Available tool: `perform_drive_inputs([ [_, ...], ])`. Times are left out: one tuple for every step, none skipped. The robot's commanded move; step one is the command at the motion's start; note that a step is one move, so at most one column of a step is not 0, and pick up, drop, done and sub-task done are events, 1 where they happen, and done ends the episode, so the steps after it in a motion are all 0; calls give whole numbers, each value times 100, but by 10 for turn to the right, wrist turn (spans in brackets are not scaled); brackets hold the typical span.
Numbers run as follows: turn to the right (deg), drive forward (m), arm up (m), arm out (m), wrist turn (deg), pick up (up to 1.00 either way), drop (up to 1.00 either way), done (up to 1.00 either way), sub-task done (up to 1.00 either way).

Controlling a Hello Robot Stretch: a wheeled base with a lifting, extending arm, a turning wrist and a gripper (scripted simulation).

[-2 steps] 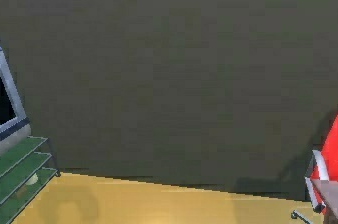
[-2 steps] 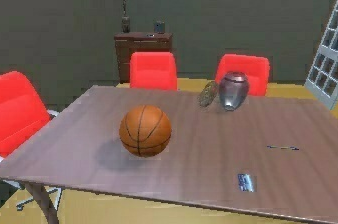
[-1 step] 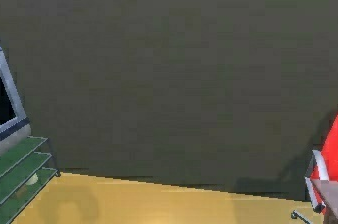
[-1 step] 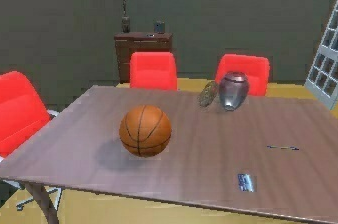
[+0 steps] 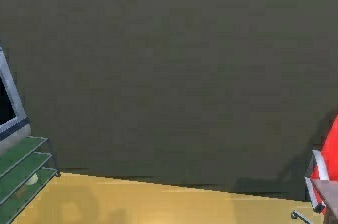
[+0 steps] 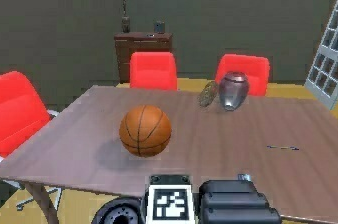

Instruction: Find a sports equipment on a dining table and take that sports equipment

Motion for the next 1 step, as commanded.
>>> perform_drive_inputs([
  [0, 0, 0, 34, 0, 0, 0, 0, 0],
])
